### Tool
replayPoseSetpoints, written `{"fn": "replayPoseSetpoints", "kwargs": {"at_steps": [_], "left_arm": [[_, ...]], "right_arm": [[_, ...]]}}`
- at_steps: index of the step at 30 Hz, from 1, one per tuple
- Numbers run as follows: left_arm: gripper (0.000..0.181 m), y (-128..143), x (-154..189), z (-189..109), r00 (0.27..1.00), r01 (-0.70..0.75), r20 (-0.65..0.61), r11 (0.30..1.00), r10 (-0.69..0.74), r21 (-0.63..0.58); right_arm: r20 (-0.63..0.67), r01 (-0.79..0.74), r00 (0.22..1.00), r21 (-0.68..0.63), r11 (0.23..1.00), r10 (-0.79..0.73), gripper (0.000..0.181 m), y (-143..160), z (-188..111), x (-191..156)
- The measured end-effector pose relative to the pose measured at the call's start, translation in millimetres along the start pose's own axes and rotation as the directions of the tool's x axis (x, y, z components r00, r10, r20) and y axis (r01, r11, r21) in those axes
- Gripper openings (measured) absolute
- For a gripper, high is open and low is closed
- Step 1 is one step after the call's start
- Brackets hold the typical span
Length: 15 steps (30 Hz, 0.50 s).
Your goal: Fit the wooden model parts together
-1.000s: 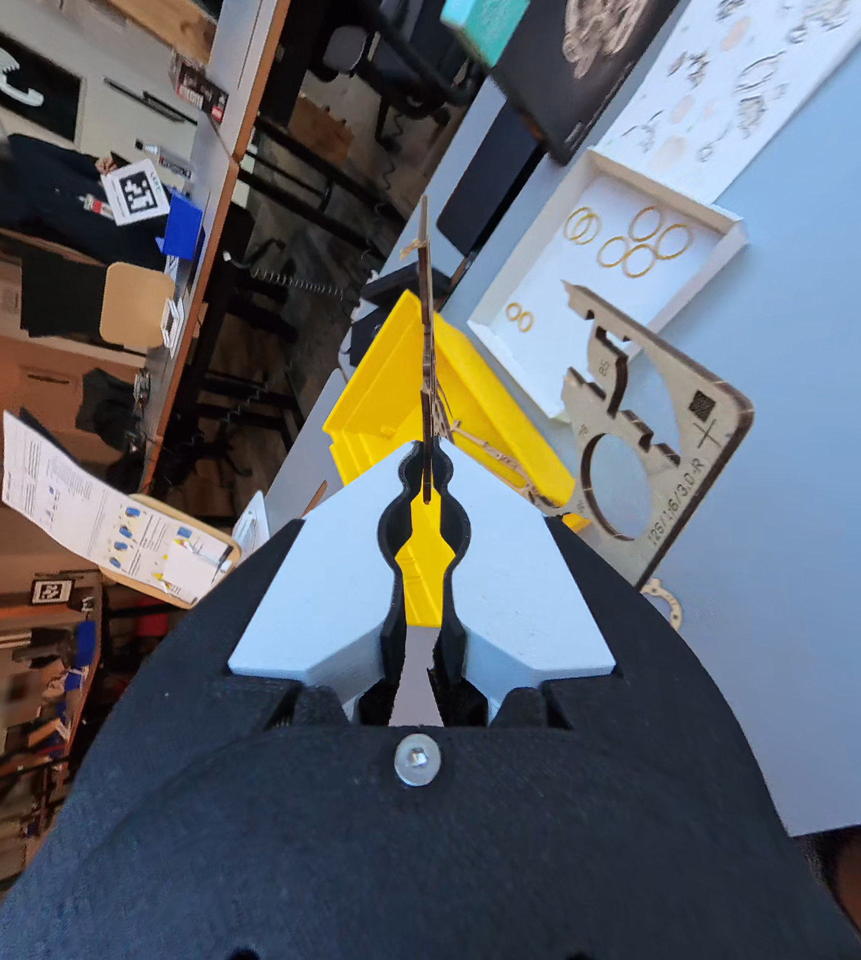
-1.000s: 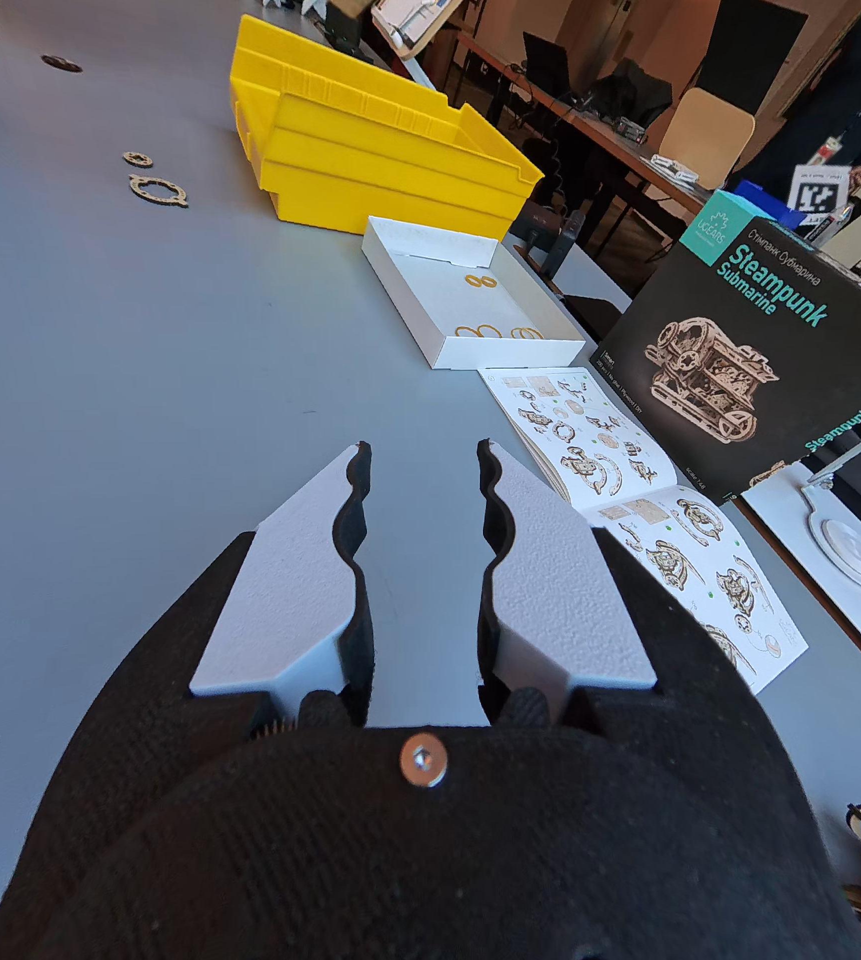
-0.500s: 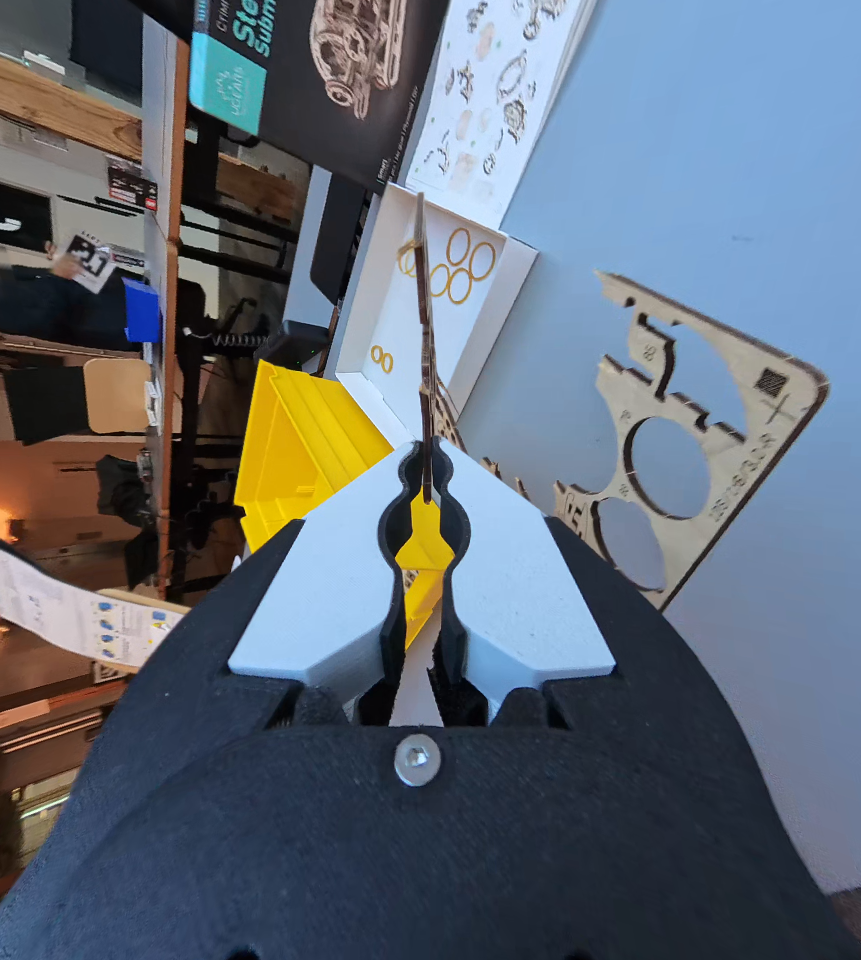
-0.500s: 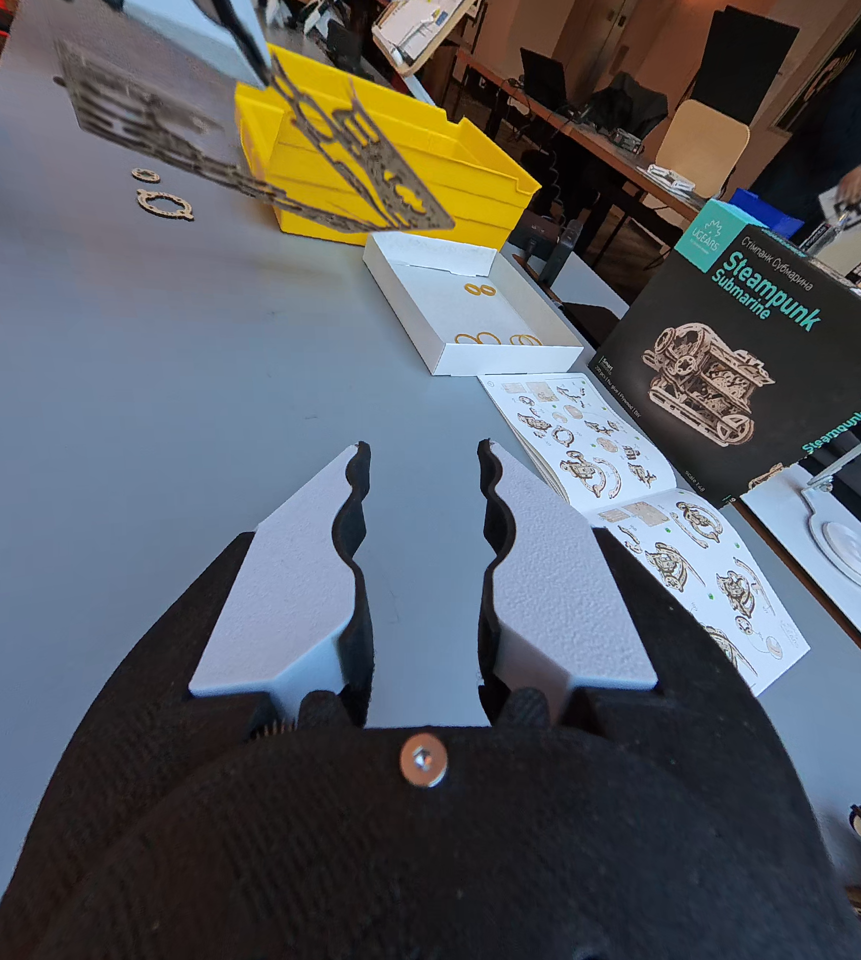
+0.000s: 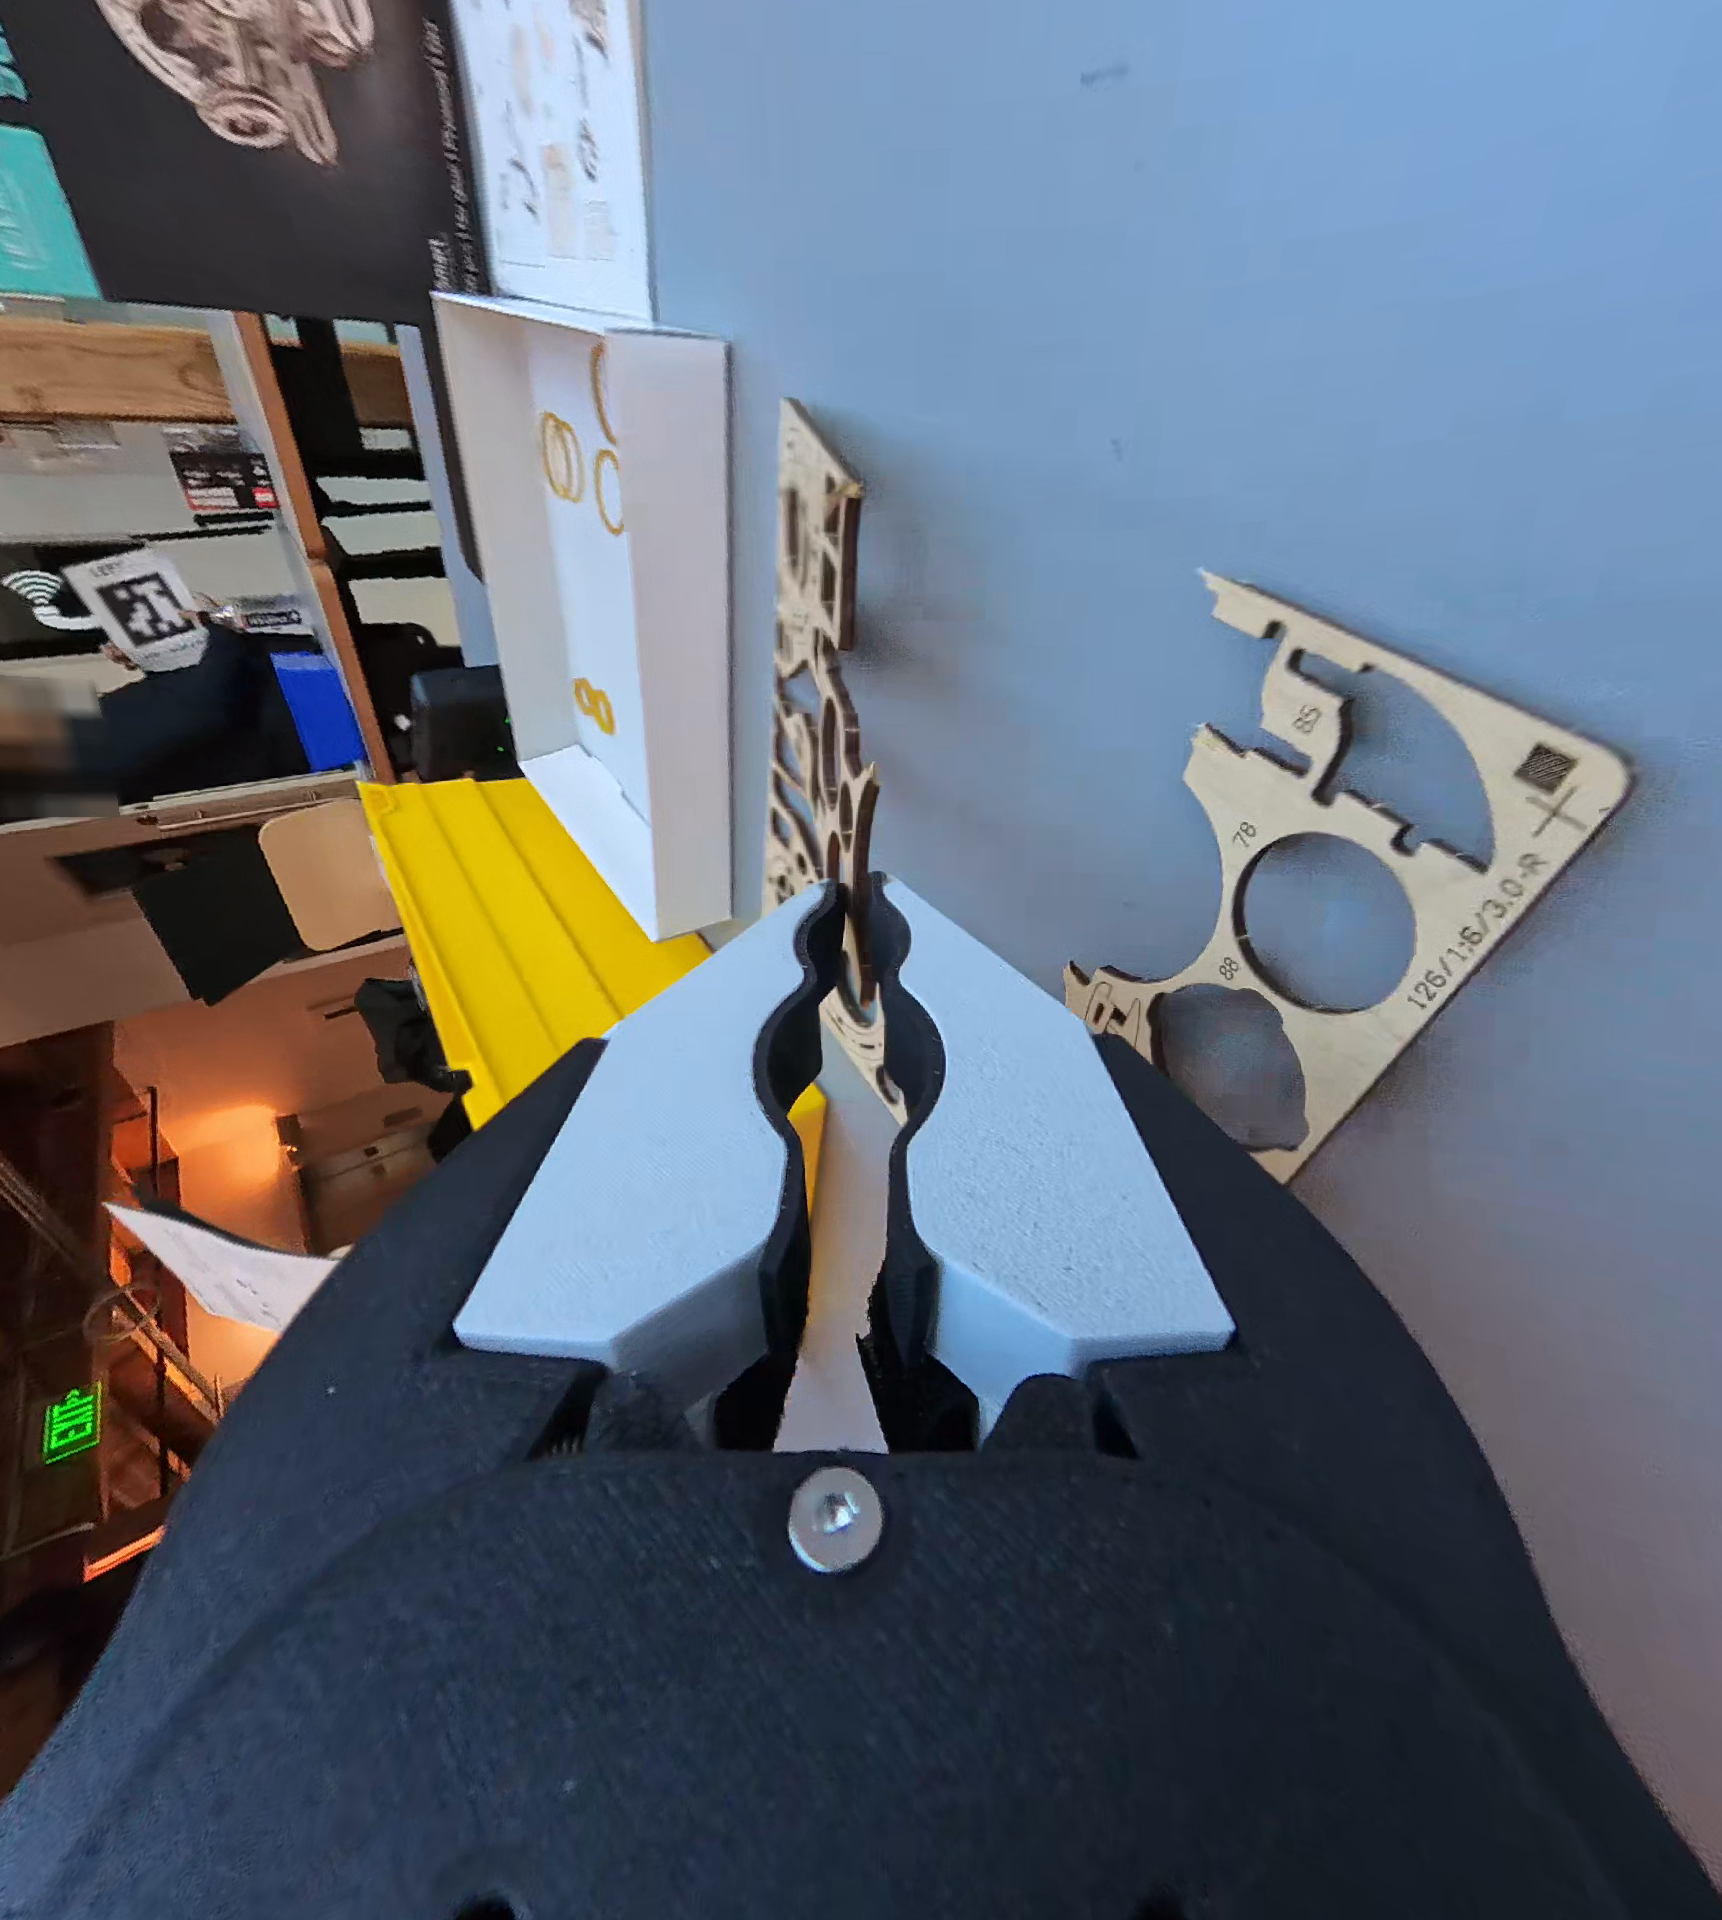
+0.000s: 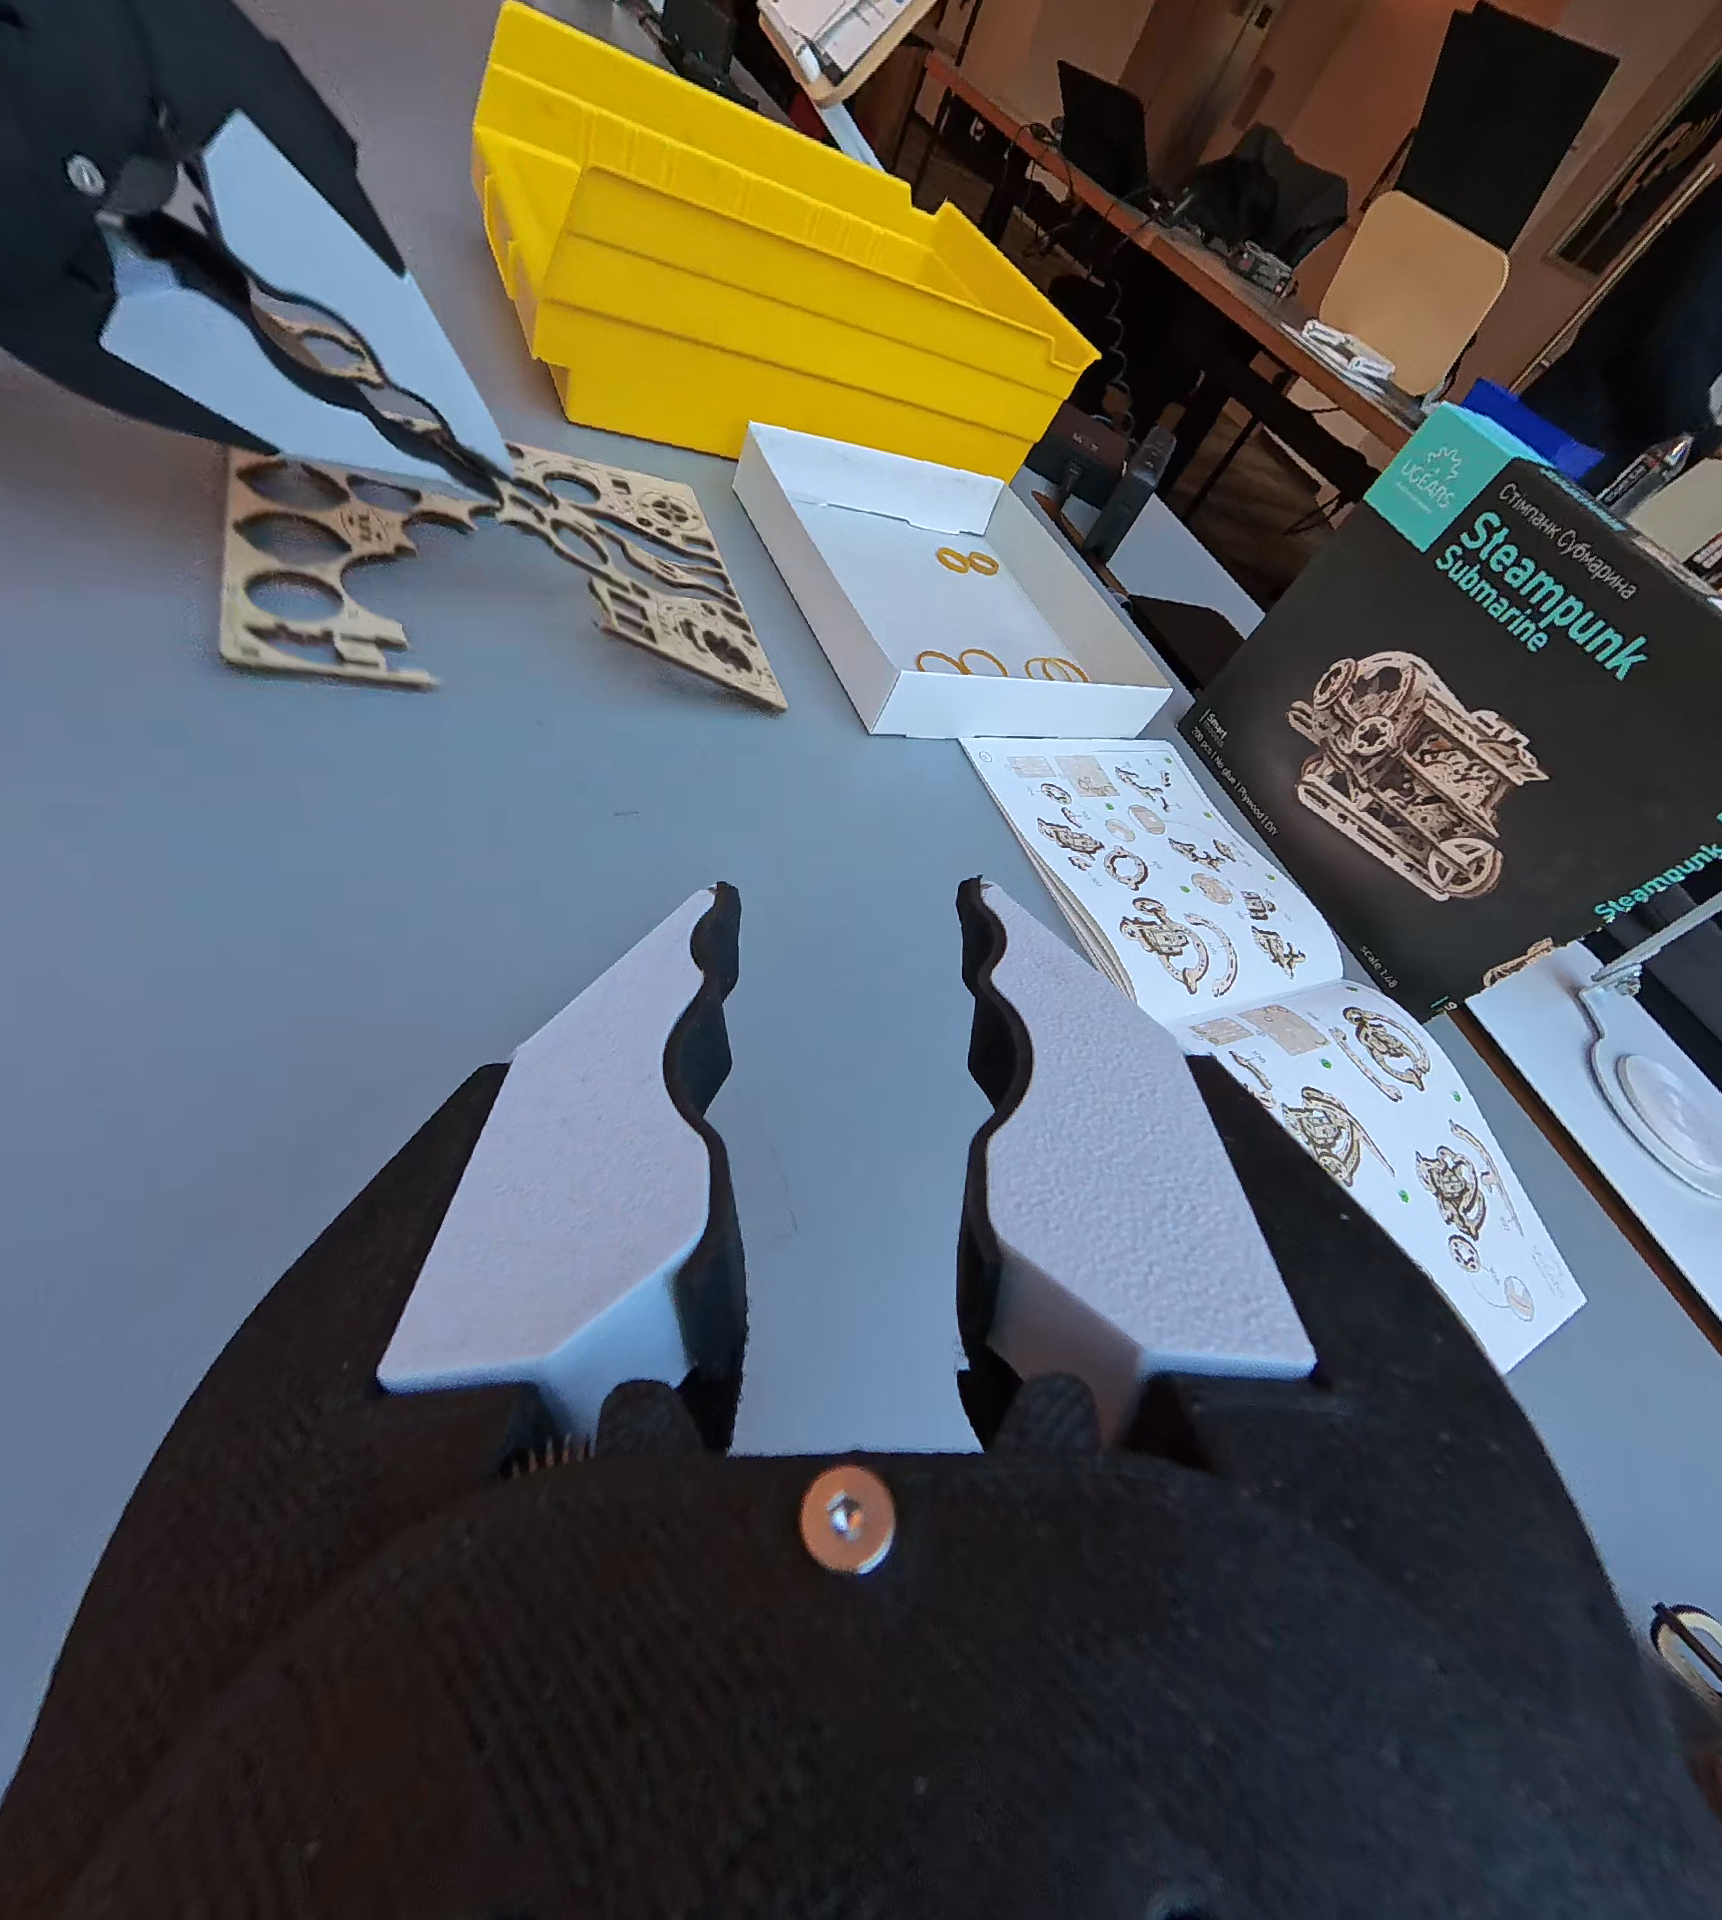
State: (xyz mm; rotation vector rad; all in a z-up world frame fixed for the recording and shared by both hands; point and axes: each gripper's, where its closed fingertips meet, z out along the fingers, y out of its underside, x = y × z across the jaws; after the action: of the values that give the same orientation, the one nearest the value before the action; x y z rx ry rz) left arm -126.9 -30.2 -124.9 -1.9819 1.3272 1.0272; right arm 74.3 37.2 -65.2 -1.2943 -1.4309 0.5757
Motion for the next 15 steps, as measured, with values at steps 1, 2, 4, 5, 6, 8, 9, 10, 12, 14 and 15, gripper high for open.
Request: {"fn": "replayPoseSetpoints", "kwargs": {"at_steps": [1,2,4,5,6,8,9,10,12,14,15], "left_arm": [[0.003,0.8,3.4,3.3,1.000,-0.009,0.007,1.000,0.009,-0.003],[0.003,1.4,5.6,6.0,0.999,-0.021,0.024,1.000,0.021,-0.003],[0.003,2.2,11.8,9.9,0.999,-0.033,0.039,0.999,0.033,-0.001],[0.004,2.5,14.7,11.3,0.999,-0.020,0.037,1.000,0.020,-0.001],[0.005,2.0,16.9,12.2,0.999,-0.001,0.032,1.000,0.000,0.004],[0.012,0.7,19.3,12.7,0.999,0.041,0.021,0.999,-0.042,0.019],[0.016,0.5,19.2,12.7,0.998,0.061,0.018,0.998,-0.061,0.023],[0.021,0.3,19.5,12.5,0.997,0.081,0.009,0.996,-0.081,0.028],[0.030,0.1,18.2,11.0,0.990,0.139,-0.010,0.989,-0.139,0.043],[0.038,1.9,17.2,6.3,0.973,0.225,-0.059,0.973,-0.221,0.054],[0.043,4.1,14.3,2.6,0.956,0.287,-0.081,0.956,-0.282,0.058]], "right_arm": [[0.001,-0.002,1.000,-0.001,1.000,0.002,0.042,0.6,0.1,0.1],[0.004,-0.003,1.000,-0.003,1.000,0.003,0.042,1.5,0.3,-0.1],[0.009,-0.007,1.000,-0.005,1.000,0.007,0.042,3.3,0.8,-0.2],[0.009,-0.010,1.000,-0.007,1.000,0.010,0.043,4.3,1.2,0.3],[0.009,-0.013,1.000,-0.011,1.000,0.013,0.043,5.6,1.6,0.5],[0.006,-0.009,1.000,-0.019,1.000,0.009,0.043,7.5,2.0,1.2],[0.003,-0.003,1.000,-0.026,1.000,0.003,0.043,8.6,2.3,1.2],[-0.001,0.006,1.000,-0.036,0.999,-0.006,0.042,10.5,3.0,1.3],[-0.002,0.022,1.000,-0.058,0.998,-0.022,0.043,14.9,4.5,0.6],[-0.006,0.033,0.999,-0.073,0.997,-0.034,0.043,18.0,5.6,0.4],[-0.006,0.038,0.999,-0.075,0.996,-0.038,0.043,18.7,5.9,0.3]]}}
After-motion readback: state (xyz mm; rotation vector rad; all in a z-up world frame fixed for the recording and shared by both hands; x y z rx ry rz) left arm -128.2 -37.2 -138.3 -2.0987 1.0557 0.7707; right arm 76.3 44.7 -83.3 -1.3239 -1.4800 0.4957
